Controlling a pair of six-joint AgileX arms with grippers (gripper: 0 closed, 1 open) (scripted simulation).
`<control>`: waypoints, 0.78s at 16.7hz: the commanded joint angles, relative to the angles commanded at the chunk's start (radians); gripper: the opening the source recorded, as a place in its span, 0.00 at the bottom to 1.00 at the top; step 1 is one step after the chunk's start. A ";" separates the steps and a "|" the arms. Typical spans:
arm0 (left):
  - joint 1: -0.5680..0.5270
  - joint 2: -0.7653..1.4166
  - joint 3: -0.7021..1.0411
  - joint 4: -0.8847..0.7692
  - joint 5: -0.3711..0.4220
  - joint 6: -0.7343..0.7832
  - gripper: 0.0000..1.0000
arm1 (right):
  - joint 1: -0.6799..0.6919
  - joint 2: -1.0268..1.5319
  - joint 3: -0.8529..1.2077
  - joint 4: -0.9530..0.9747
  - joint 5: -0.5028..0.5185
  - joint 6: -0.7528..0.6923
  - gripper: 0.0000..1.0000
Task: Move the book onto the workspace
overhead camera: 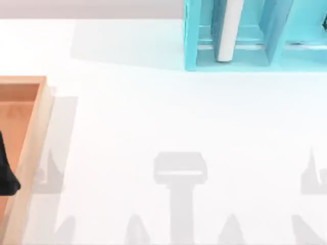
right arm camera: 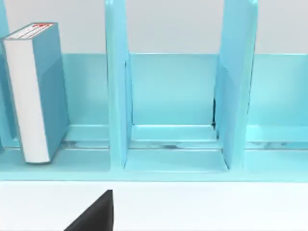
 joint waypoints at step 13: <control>0.000 0.000 0.000 0.000 0.000 0.000 1.00 | 0.128 0.673 0.354 0.446 0.143 0.033 1.00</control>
